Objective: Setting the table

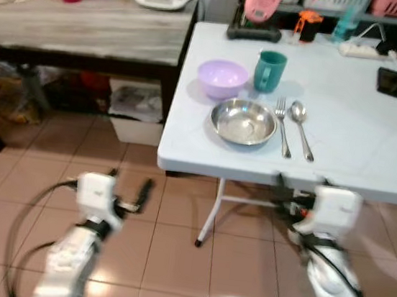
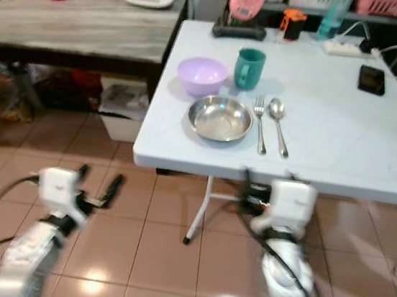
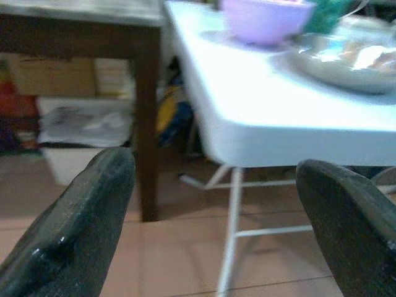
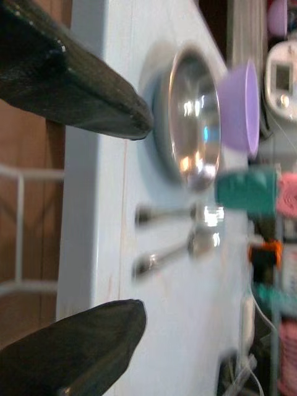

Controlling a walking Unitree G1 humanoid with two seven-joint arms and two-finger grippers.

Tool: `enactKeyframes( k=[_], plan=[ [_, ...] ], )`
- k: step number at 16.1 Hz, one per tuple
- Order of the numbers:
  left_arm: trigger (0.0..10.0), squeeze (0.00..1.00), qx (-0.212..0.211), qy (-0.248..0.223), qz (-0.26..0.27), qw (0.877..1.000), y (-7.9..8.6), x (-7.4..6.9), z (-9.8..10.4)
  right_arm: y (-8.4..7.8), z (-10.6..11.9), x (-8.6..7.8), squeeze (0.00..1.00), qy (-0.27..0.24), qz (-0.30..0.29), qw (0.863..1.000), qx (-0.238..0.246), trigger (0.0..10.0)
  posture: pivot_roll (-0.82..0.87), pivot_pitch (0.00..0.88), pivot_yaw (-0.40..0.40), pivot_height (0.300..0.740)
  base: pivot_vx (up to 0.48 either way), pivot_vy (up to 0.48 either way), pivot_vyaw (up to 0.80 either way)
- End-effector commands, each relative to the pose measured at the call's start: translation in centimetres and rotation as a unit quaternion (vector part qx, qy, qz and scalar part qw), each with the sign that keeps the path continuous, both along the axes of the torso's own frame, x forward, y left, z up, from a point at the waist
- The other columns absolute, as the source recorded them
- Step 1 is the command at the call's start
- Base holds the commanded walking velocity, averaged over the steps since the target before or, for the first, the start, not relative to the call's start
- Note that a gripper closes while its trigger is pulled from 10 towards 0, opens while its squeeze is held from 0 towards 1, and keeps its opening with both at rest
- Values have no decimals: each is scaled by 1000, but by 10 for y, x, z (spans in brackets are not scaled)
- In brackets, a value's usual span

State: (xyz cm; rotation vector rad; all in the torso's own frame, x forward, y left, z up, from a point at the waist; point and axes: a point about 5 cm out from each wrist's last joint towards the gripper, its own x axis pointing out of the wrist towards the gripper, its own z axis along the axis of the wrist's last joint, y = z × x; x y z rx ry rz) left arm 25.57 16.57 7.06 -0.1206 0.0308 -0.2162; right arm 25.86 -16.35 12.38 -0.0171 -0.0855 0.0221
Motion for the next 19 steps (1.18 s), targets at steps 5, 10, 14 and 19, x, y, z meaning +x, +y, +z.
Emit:
enactKeyframes(
  k=[5, 10, 14, 19],
  plan=[
    [10000, 0, -2, -4, -21, 1000, -8, 1, 2, -8, 3, -1, 0, -9, -10, 1000, -12, 10000, -164, 97, 75, 740, 327, 0, 0],
    [10000, 0, -1, -2, -27, 1000, -9, 2, 1, -8, 3, -2, 0, -9, -12, 1000, -11, 10000, -168, 97, 78, 740, 329, 0, 0],
    [10000, 0, -2, 0, -28, 1000, -12, 2, 0, -6, 4, -2, 0, -13, -3, 1000, -19, 10000, -167, 98, 73, 740, 330, 0, 247],
    [10000, 0, 0, 1, -32, 999, -12, -1, -1, -5, 4, -2, 0, -12, 0, 1000, -16, 10000, -168, 99, 68, 740, 195, 0, 186]
  ],
)
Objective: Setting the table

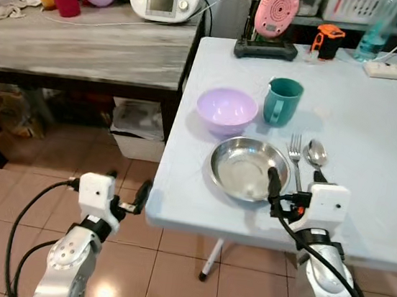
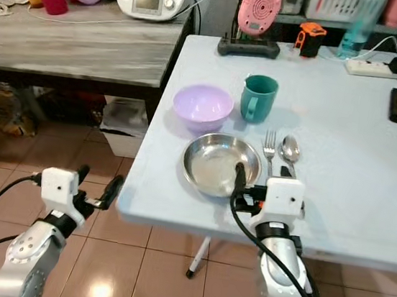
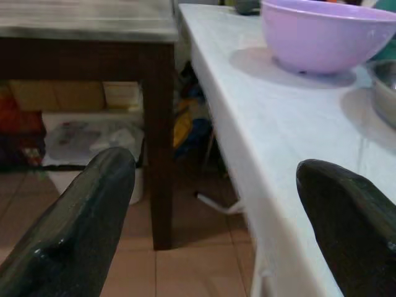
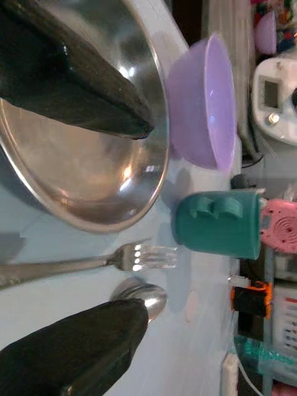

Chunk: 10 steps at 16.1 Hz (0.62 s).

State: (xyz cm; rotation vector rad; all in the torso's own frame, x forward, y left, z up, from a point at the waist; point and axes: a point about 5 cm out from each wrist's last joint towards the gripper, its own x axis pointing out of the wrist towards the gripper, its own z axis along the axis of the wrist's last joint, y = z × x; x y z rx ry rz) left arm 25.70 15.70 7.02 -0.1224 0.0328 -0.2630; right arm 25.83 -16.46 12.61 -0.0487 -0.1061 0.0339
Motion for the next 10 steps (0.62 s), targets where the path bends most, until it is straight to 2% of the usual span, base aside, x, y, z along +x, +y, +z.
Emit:
enactKeyframes(
  k=[1, 5, 6, 8, 10],
  plan=[
    [10000, 0, 2, -1, -18, 1000, -5, -3, -1, -5, 1, -1, 0, -2, -5, 1000, 0, 10000, -168, 99, 67, 740, 0, 0, 0],
    [10000, 0, -2, -12, -72, 997, -11, -10, 3, -5, 2, -1, 0, -2, -5, 1000, 3, 10000, -169, 100, 66, 740, 0, 0, 0],
    [10000, 0, -16, -15, -96, 995, -12, -12, 6, -6, 2, 0, 0, -1, -7, 1000, 2, 10000, -169, 104, 62, 740, 0, 0, 0],
    [10000, 0, -17, -25, -133, 991, -14, -12, 10, -10, 2, 1, 0, 1, -16, 1000, -5, 10000, -168, 112, 59, 740, 0, 0, 0],
    [10000, 0, 13, -37, -173, 984, -14, -15, 13, -18, 1, 3, 0, 9, -34, 999, -3, 10000, -168, 111, 59, 740, 0, 0, 0]
  ],
)
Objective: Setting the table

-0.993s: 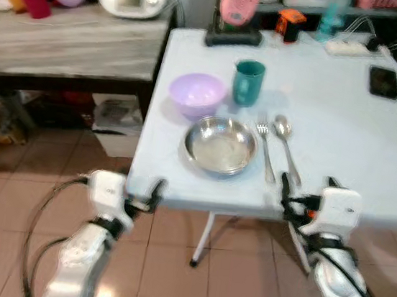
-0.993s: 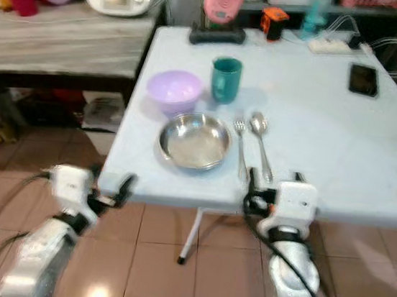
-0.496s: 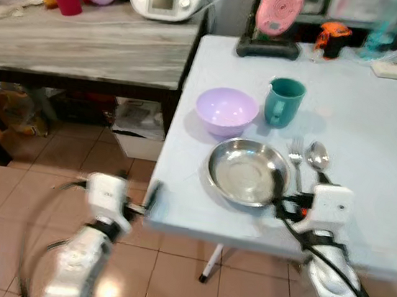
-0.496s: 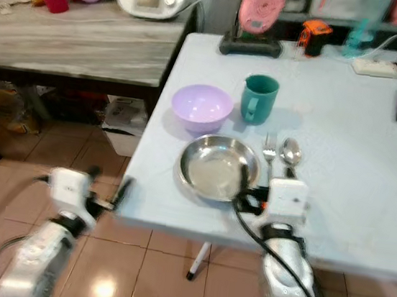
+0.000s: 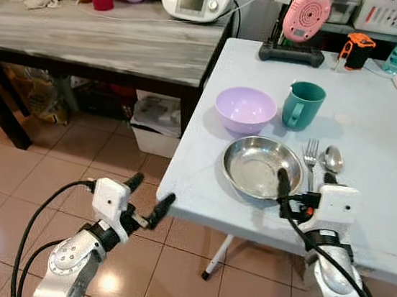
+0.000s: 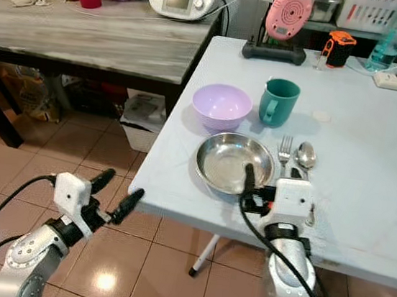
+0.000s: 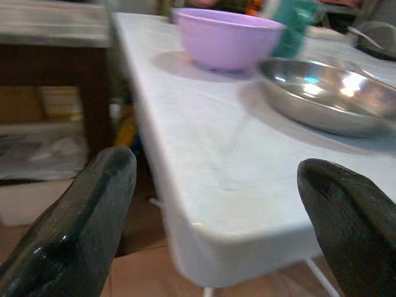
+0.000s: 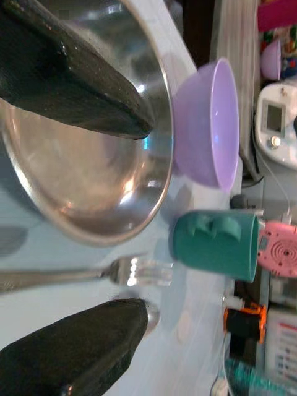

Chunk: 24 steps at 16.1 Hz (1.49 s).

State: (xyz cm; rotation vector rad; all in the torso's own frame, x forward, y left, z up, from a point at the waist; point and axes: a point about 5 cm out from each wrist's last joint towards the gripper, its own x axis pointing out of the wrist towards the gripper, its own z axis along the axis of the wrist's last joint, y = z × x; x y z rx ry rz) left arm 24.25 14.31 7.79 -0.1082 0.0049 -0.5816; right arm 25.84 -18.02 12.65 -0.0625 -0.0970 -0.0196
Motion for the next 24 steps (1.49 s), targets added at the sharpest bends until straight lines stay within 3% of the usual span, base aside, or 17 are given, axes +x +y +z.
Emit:
enactKeyframes(
  k=[1, 4, 11, 23, 24],
  plan=[
    [10000, 0, 18, -16, -27, 999, 1, -2, 5, -6, 0, 3, 0, 8, -13, 1000, 11, 10000, -170, 105, 56, 740, 0, 0, 0],
    [10000, 0, 39, -19, -61, 997, 3, -9, 2, -4, 3, 9, 0, 23, 13, 999, 25, 10000, -175, 104, 60, 740, 0, 0, 0],
    [10000, 0, 47, -26, -72, 996, 4, -11, 4, -12, 1, 18, 0, 64, 0, 994, 89, 10000, -169, 122, 74, 740, 0, 0, 0],
    [10000, 0, 58, -51, -91, 993, -5, -13, 24, 1, -17, 19, 0, 132, 45, 984, 115, 10000, -165, 139, 83, 740, 0, 0, 0],
    [10000, 0, 58, -52, -91, 993, -6, -13, 27, 3, -17, 19, 0, 136, 48, 982, 121, 5961, -164, 141, 84, 740, 0, 0, 0]
  ],
)
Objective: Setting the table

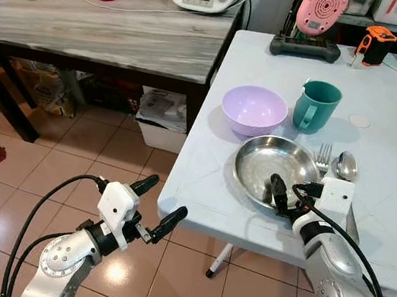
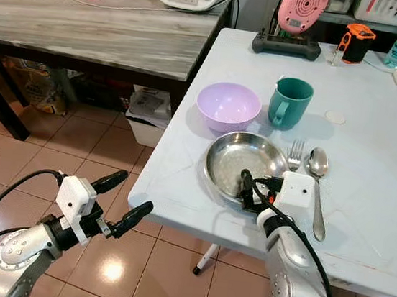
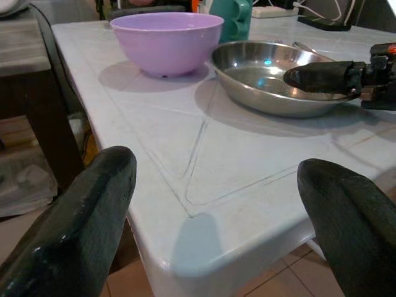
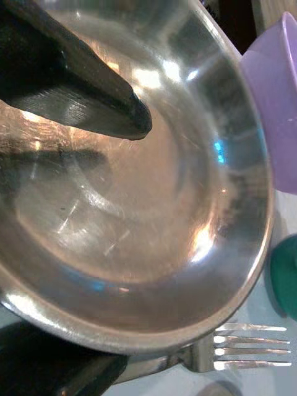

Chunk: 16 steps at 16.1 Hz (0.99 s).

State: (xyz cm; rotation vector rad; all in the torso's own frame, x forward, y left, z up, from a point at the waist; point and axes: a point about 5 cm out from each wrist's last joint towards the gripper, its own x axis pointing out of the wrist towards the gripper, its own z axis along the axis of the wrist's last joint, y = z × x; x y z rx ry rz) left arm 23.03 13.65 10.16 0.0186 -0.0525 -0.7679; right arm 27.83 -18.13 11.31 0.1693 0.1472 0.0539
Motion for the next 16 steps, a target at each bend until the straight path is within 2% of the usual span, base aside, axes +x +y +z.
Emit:
enactKeyframes(
  k=[1, 2, 10, 16],
  plan=[
    [10000, 0, 8, -4, 0, 1000, 1, 0, 6, 4, -4, -2, 0, 19, 11, 1000, 9, 745, -164, 141, 84, 740, 0, 0, 0],
    [10000, 0, 9, -4, 0, 1000, 1, 0, 7, 5, -5, -2, 0, 21, 12, 1000, 5, 0, -163, 144, 85, 740, 0, 0, 0],
    [10000, 0, 16, 0, -1, 1000, 1, -1, 12, 6, -7, -2, 0, 30, 9, 999, 24, 0, -158, 149, 93, 740, 0, 0, 0],
    [10000, 0, 34, 3, -4, 999, 9, 0, 3, 9, -3, 3, 0, 26, 31, 998, 44, 0, -156, 150, 103, 740, 0, 0, 0]
  ],
)
